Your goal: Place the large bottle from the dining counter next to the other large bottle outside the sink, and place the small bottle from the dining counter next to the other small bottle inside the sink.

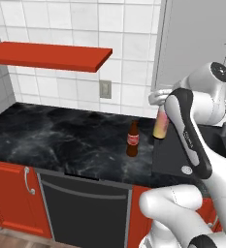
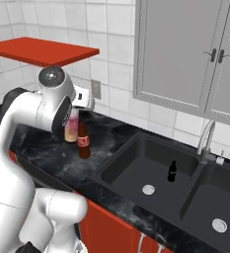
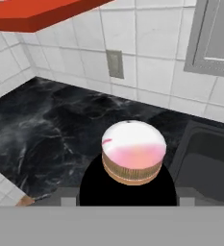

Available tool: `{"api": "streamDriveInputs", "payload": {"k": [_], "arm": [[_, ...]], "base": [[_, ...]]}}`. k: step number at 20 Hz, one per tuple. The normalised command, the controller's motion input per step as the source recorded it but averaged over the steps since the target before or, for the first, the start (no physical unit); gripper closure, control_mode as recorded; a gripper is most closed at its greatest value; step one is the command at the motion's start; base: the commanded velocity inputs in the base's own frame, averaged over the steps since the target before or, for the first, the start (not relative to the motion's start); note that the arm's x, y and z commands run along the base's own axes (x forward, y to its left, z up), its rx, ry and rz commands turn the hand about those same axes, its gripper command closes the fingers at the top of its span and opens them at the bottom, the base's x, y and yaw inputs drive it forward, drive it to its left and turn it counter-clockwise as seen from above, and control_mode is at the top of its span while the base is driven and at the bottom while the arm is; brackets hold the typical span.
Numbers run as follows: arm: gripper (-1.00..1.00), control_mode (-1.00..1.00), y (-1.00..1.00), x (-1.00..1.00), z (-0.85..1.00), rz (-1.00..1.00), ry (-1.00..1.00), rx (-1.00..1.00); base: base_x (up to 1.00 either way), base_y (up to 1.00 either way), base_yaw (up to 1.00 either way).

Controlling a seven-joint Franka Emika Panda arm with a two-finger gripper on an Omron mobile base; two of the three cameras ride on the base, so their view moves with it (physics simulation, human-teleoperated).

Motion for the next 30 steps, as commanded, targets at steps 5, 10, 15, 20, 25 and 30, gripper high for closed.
{"api": "streamDriveInputs", "payload": {"k": [5, 10, 15, 20, 25, 30], "arm": [[1.00, -1.00, 0.16, 0.00, -0.14, 0.11, 0.00, -0.14], [1.00, -1.00, 0.20, -0.07, -0.32, 0.12, -0.14, -0.14], [1.00, -1.00, -0.05, -0.07, -0.66, 0.04, -0.11, 0.07], [1.00, -1.00, -0.07, 0.03, -0.49, 0.00, -0.06, 0.12], [1.00, -1.00, -0.07, 0.25, -0.09, 0.03, -0.01, -0.02], [1.00, -1.00, -0.07, 0.22, -0.07, 0.04, 0.00, -0.08]], "base": [[0.00, 0.00, 0.00], [0.00, 0.00, 0.00], [0.00, 0.00, 0.00], [0.00, 0.00, 0.00], [0.00, 0.00, 0.00], [0.00, 0.00, 0.00]]}}
